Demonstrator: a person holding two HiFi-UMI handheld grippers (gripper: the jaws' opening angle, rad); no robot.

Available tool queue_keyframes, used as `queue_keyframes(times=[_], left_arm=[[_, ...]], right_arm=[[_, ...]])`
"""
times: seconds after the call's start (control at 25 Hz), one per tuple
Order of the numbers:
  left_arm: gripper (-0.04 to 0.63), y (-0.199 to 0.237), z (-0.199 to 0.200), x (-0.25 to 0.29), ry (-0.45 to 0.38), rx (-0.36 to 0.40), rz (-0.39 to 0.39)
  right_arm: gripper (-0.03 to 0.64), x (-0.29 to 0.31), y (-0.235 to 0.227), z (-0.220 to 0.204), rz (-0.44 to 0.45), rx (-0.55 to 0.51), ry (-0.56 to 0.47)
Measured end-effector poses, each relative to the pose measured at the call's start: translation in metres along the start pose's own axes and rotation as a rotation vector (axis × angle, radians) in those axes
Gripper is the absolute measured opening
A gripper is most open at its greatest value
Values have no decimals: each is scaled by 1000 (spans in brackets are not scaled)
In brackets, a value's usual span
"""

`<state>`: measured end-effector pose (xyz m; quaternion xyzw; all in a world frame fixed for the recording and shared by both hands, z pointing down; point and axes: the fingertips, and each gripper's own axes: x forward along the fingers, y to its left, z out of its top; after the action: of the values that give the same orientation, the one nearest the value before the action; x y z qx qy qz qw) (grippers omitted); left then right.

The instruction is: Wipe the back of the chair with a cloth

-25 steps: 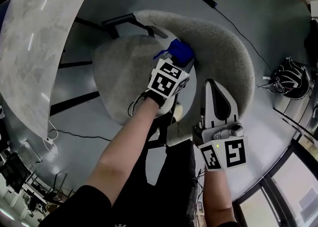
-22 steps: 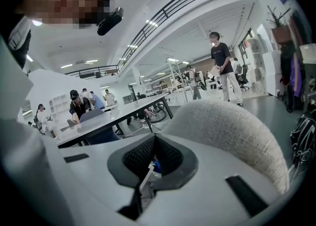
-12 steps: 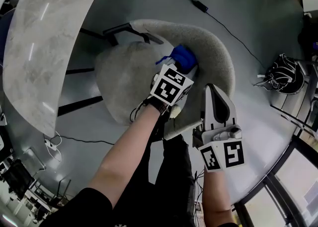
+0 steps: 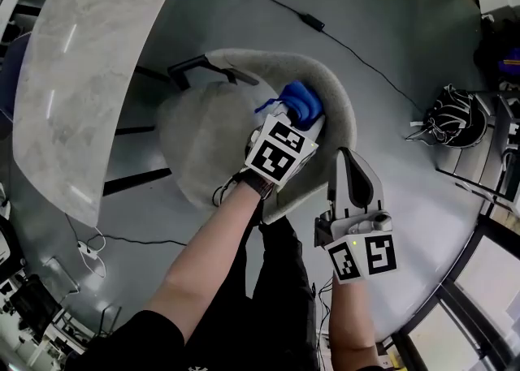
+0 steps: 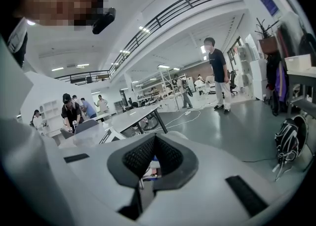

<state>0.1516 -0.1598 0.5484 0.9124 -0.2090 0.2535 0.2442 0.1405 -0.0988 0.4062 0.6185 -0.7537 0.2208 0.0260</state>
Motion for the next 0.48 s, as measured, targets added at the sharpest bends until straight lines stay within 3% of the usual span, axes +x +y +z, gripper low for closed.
queue_keyframes(times=[0.48], left_arm=[[60, -41, 44, -24, -80, 57, -37]], right_arm=[[13, -18, 5, 22, -4, 17, -34]])
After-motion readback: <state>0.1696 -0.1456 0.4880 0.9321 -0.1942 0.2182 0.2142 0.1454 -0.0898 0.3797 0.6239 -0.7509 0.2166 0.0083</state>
